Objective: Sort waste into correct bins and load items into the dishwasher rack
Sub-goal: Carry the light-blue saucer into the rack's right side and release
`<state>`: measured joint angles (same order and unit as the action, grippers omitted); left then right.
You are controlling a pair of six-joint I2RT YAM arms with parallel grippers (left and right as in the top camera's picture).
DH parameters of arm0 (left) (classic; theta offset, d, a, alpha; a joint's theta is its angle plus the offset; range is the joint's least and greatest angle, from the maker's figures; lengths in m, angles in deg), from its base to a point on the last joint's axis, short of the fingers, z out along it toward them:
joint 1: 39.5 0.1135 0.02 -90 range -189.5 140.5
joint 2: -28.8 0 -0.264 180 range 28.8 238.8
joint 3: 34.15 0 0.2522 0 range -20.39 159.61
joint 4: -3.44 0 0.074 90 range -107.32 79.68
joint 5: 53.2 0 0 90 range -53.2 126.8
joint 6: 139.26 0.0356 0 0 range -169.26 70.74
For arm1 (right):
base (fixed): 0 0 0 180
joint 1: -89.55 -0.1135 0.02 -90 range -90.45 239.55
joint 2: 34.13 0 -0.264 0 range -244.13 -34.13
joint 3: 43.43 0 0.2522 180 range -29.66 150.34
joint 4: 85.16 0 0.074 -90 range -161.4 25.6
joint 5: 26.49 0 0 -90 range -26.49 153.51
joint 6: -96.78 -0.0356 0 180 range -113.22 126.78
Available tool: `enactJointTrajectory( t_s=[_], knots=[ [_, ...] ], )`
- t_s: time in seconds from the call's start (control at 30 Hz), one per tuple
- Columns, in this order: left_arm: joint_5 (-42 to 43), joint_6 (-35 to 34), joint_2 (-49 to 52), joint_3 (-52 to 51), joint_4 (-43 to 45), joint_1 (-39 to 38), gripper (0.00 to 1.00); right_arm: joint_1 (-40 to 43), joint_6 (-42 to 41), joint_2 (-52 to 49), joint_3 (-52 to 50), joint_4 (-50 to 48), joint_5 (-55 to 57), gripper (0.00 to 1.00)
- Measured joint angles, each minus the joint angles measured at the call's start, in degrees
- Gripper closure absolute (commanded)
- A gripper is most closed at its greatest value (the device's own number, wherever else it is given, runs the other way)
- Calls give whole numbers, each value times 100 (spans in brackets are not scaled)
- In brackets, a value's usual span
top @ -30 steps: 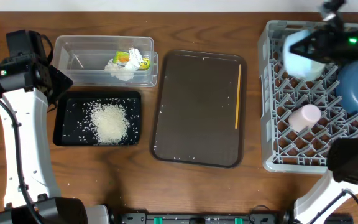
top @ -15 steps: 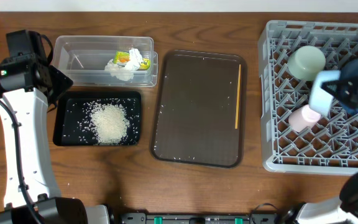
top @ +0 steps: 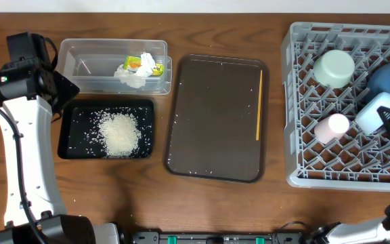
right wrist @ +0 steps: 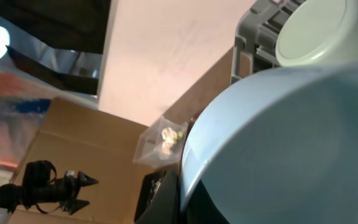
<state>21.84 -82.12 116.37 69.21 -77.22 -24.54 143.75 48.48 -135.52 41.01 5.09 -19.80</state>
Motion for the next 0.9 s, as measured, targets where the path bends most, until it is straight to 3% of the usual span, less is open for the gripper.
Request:
enactJointTrajectory(
  t_s=[0.27, 0.7, 0.9],
  knots=[
    [0, 0, 0, 0, 2, 0, 6, -76, -208, -439, -177, -916, -291, 99],
    [0, 0, 0, 0, 2, 0, 6, -127, -400, -503, -177, -765, -59, 98],
    [0, 0, 0, 0, 2, 0, 6, -101, -610, -503, -175, -577, 330, 81]
  ],
)
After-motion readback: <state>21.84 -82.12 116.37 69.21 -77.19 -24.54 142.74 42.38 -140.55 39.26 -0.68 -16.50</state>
